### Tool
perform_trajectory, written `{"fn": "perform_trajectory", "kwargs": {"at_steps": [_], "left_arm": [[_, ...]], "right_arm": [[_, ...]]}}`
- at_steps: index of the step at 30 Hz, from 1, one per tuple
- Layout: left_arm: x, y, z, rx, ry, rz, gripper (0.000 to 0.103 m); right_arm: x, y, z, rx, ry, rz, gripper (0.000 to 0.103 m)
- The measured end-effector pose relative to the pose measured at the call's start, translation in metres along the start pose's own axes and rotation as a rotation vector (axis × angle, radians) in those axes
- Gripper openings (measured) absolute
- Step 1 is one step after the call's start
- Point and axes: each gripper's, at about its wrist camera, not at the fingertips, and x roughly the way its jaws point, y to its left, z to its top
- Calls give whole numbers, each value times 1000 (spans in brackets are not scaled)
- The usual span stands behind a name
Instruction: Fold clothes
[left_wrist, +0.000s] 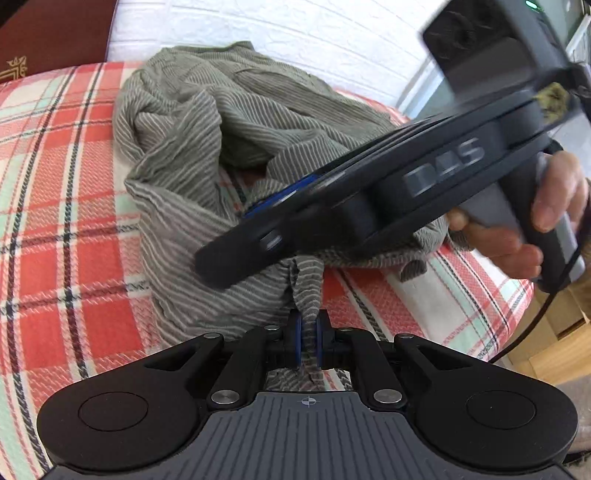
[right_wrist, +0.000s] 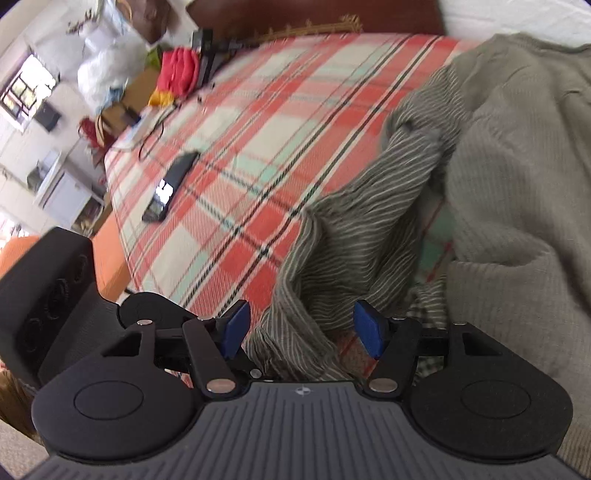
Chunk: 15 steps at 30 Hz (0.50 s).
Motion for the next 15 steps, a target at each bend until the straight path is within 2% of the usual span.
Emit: {"fn": "perform_trajectory", "kwargs": {"at_steps": [1,2,3,4,5,8,9,10,15], "left_arm": [[0,1,-1,-5,0,-1,5],[-1,2,-1,-10,0,-1,5],[-2,2,-2,-14,0,-1,8],[-5,3,-3,-18,-3,3,11],[-10,4,-4,-22,-13,8,30],[-29,14,-5,-71,-67,16,34],[-27,15,-5,-90,-72,-5,43],[-25,17,-4,-108,-76,-25,47],[-13,25,-2,-199,-98,-129,48]], "right_arm": [[5,1,0,-12,11,0,57],[9,1,1,-19,21,0,42],[10,-2,1,-10,26,2,3],[9,-6,1,-1,22,1,3],[1,-9,0,7,-11,-8,3],[-39,-23,-9,57,-130,2,3],[-52,-29,-14,79,-160,11,3],[-62,-33,-19,92,-183,5,3],[-97,-56,-47,186,-255,-42,3]]}}
